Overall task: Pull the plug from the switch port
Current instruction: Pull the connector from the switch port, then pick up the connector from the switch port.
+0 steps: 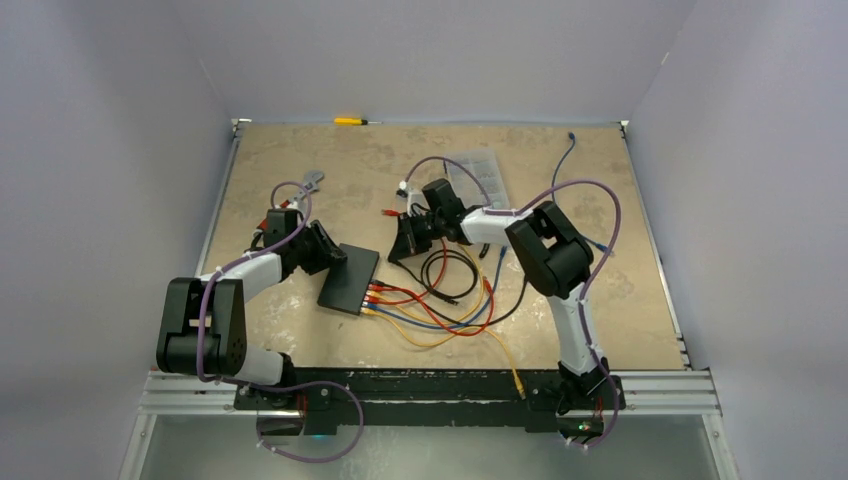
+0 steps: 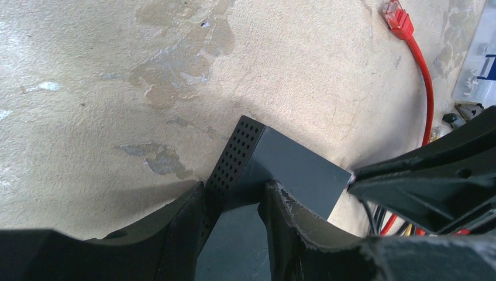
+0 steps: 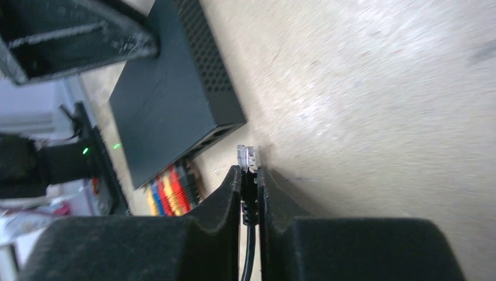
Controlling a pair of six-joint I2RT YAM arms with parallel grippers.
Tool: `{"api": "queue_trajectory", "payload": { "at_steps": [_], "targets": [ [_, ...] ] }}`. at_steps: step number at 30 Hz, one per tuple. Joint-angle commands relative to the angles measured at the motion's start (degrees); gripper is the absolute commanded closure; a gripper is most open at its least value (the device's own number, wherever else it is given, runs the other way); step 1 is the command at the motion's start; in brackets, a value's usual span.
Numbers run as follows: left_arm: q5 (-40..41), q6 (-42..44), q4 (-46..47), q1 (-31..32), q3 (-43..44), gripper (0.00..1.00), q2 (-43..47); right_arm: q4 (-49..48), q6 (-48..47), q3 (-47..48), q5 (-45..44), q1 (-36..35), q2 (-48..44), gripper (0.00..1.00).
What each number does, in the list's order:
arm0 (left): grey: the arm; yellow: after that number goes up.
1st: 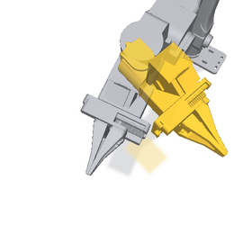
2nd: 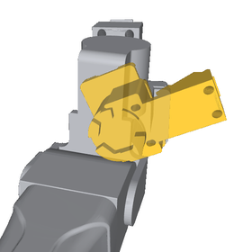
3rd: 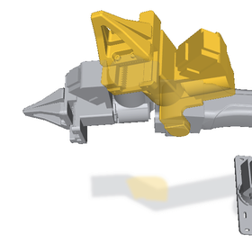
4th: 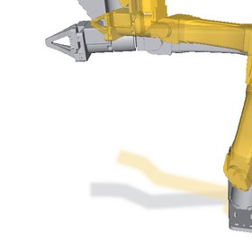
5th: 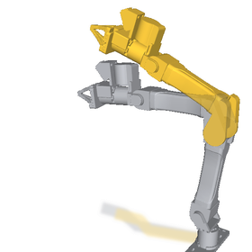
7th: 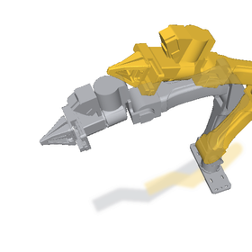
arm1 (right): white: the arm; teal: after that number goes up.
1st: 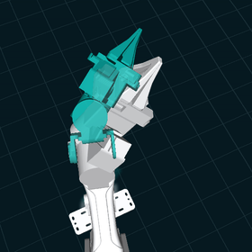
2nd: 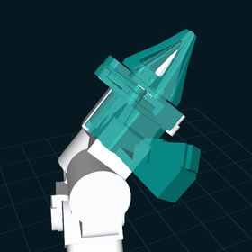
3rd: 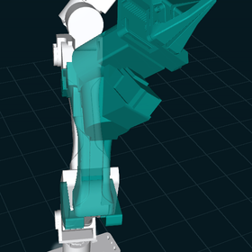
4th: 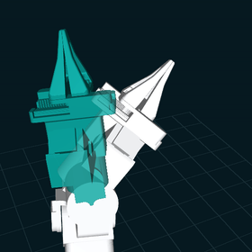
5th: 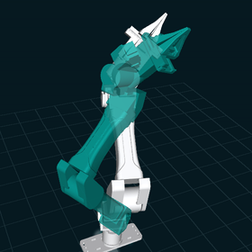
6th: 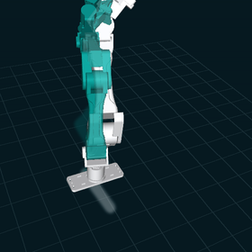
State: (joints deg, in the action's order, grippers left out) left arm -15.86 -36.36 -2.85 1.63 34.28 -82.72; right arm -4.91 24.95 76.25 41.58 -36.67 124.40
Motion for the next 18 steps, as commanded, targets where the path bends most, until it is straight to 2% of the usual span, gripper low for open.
{"api": "queue_trajectory", "payload": {
  "at_steps": [1,4,6,10,18],
  "targets": [
    [3.79,2.00,-6.41,0.20,-2.66,0.60,-2.93,4.23,-3.93,3.23,-13.95,0.29,-5.46,0.83],
    [3.26,2.07,-6.14,0.21,-2.66,0.60,-2.99,6.69,-5.78,2.97,-18.53,0.19,-7.03,0.66],
    [3.12,2.22,-6.16,0.22,-2.53,0.59,-2.98,8.52,-7.07,2.66,-20.97,0.12,-8.11,0.59],
    [2.85,2.49,-6.04,0.16,-2.35,0.59,-3.30,12.10,-9.65,1.74,-25.65,-0.69,-10.57,0.48],
    [2.45,2.76,-5.72,0.14,-2.20,0.58,-4.19,21.67,-12.47,1.53,-33.66,-4.39,-14.18,0.35]
  ]
}}
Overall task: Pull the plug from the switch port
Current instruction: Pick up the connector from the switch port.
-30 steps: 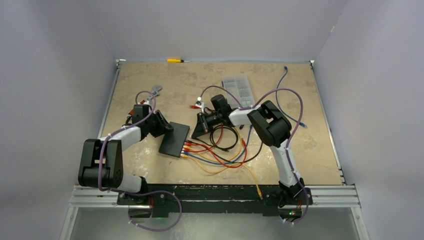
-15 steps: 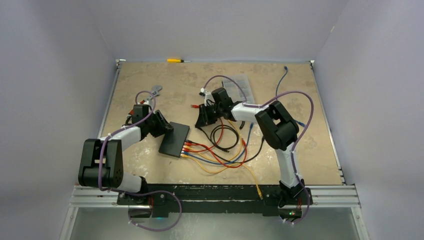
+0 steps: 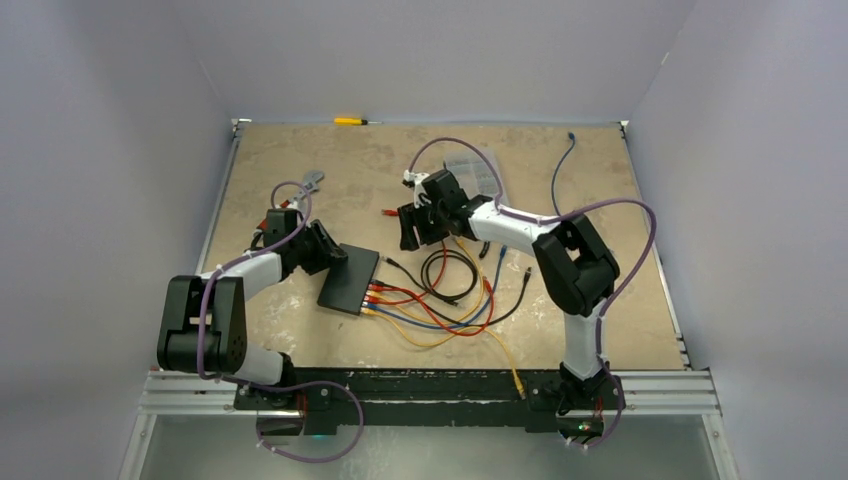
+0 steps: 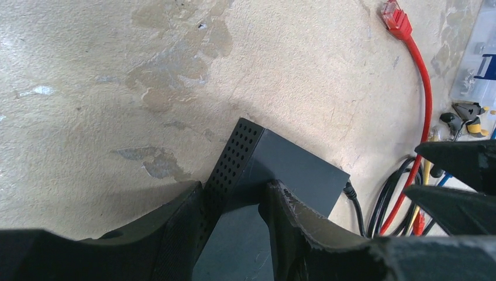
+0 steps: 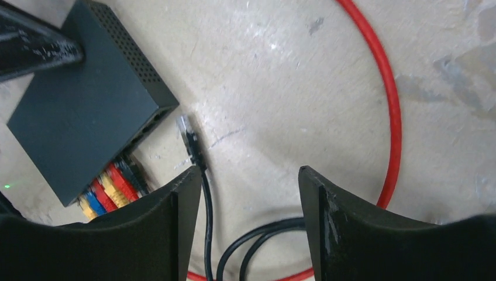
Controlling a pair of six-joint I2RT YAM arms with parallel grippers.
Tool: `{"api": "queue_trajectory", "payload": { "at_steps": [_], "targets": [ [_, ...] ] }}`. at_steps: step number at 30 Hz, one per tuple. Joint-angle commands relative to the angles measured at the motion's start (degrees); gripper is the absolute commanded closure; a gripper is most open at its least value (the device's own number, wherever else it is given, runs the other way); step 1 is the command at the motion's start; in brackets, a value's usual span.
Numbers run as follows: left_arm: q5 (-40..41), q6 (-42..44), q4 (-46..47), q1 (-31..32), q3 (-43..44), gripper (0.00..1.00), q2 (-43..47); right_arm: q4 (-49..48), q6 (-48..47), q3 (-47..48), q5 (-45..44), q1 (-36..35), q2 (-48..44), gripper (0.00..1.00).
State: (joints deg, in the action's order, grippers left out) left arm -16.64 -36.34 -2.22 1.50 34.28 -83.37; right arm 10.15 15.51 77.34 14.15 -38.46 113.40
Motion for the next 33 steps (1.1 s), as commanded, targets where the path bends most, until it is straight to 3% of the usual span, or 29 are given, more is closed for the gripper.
{"api": "queue_trajectory", "payload": {
  "at_steps": [1,4,19,33],
  "targets": [
    [3.22,2.70,-6.31,0.32,-2.20,0.58,-3.55,7.75,-3.29,0.40,-7.26,-3.60,-3.55,0.33],
    [3.26,2.80,-6.26,0.26,-2.12,0.58,-3.55,10.55,-3.51,-0.19,-9.00,-5.42,-4.03,0.28],
    [3.02,2.88,-5.98,0.32,-2.42,0.57,-3.81,13.36,0.80,-6.67,-18.57,-12.12,-10.73,0.24],
    [2.52,2.87,-5.35,0.33,-2.76,0.57,-3.95,14.92,3.90,-13.62,-22.84,-13.75,-17.51,0.27]
  ]
}}
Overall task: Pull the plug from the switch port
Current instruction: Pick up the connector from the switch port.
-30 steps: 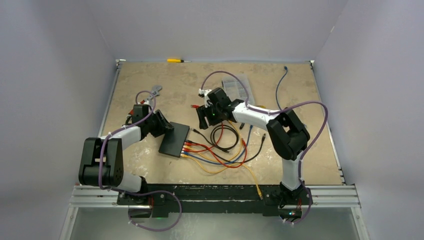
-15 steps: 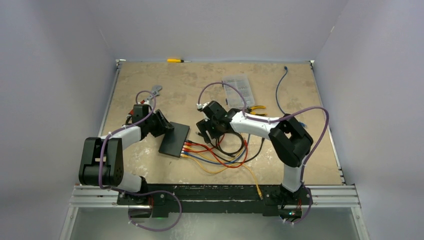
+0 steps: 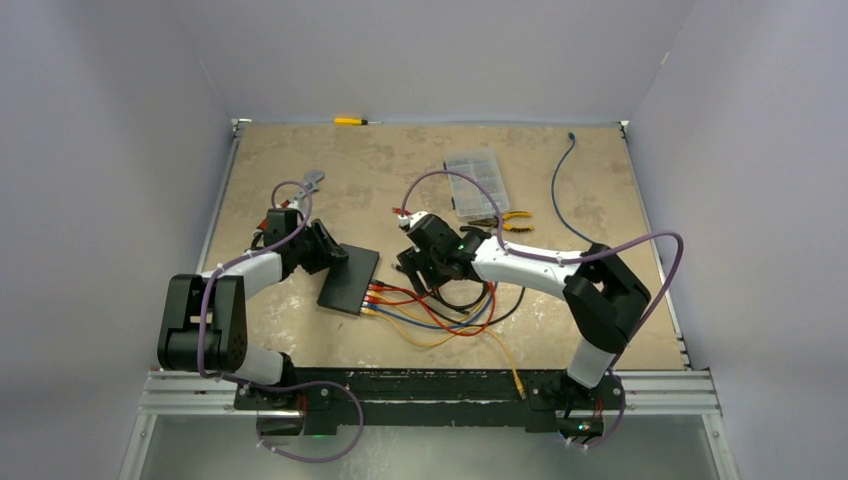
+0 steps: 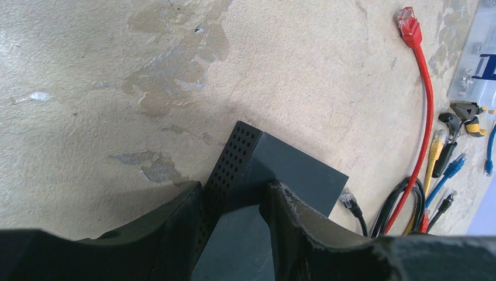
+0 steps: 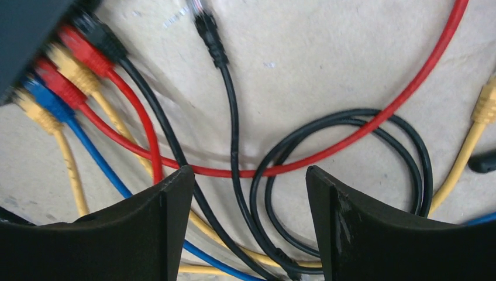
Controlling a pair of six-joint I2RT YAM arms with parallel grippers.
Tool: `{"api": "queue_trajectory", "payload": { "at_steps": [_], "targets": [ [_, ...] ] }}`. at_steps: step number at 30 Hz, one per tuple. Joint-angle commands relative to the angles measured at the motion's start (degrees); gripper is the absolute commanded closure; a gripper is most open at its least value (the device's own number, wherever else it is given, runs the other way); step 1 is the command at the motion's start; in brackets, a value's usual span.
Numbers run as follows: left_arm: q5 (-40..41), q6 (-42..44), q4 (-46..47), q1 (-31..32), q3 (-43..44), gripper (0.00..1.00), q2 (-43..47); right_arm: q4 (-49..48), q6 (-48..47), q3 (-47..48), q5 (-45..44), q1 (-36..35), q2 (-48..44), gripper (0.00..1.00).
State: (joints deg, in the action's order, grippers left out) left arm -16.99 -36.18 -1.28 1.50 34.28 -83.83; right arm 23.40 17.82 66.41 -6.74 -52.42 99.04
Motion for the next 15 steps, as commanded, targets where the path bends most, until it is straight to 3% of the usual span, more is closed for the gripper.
{"api": "queue_trajectory", "payload": {
  "at_steps": [1,15],
  "targets": [
    [2.79,2.70,-6.24,0.34,-2.88,0.57,-3.53,1.77,1.71,-3.56,-1.88,0.22,-3.68,0.28],
    [2.32,2.65,-6.02,0.27,-3.06,0.57,-3.71,-0.66,2.09,-9.24,-0.05,0.22,-2.80,0.48]
  ]
}}
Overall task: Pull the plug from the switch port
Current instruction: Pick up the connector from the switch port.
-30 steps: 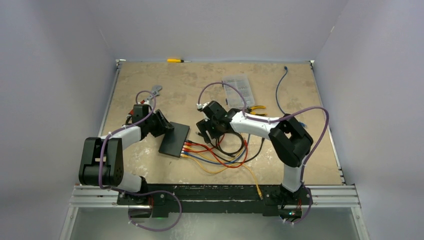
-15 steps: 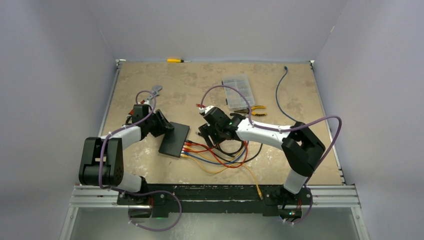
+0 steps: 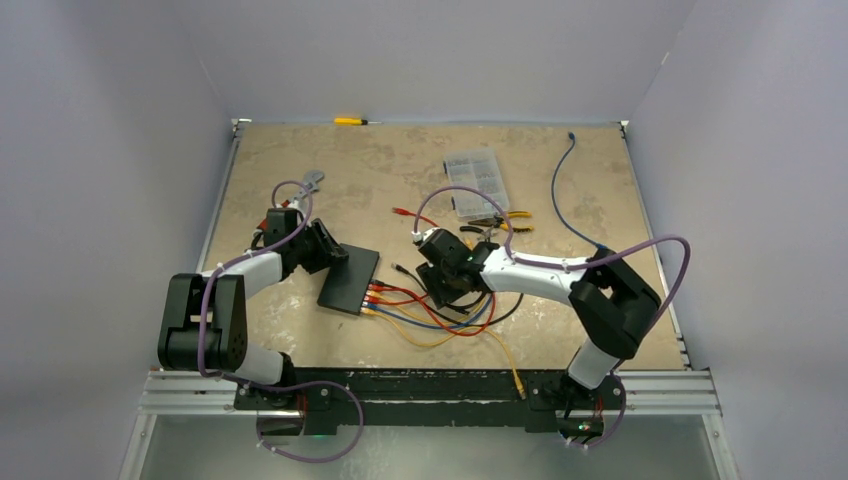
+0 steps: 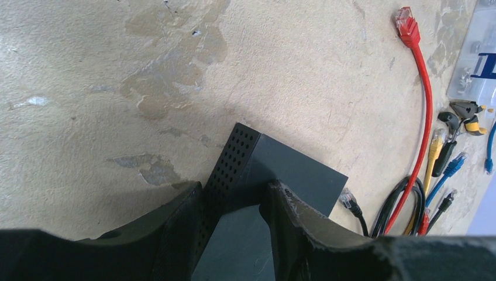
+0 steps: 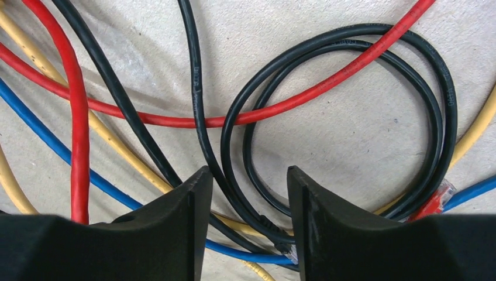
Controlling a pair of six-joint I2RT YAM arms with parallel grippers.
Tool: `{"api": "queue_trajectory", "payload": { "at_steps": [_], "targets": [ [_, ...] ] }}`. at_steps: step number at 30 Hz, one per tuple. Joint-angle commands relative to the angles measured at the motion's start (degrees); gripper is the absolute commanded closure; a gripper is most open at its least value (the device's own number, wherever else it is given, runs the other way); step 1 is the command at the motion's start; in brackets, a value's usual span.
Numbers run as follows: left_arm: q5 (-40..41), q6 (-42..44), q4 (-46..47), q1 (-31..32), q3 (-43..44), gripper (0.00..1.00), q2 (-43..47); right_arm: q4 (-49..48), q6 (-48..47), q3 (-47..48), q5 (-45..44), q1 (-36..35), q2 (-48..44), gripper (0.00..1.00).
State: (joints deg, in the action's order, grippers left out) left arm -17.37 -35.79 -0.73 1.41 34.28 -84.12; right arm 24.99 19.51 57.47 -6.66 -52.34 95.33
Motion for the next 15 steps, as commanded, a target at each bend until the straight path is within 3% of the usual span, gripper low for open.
{"api": "queue_trajectory", "payload": {
  "at_steps": [1,11,15],
  "targets": [
    [2.63,2.27,-6.51,0.35,-3.08,0.57,-3.47,-2.39,0.36,-0.13,-0.42,0.13,1.44,0.51],
    [2.56,2.17,-6.30,0.43,-3.15,0.57,-3.34,-3.23,-0.25,0.01,-1.37,0.13,5.50,0.69],
    [2.43,2.05,-6.23,0.36,-3.24,0.57,-3.38,-3.22,-0.10,-0.08,0.36,0.13,6.79,0.88]
  ]
}}
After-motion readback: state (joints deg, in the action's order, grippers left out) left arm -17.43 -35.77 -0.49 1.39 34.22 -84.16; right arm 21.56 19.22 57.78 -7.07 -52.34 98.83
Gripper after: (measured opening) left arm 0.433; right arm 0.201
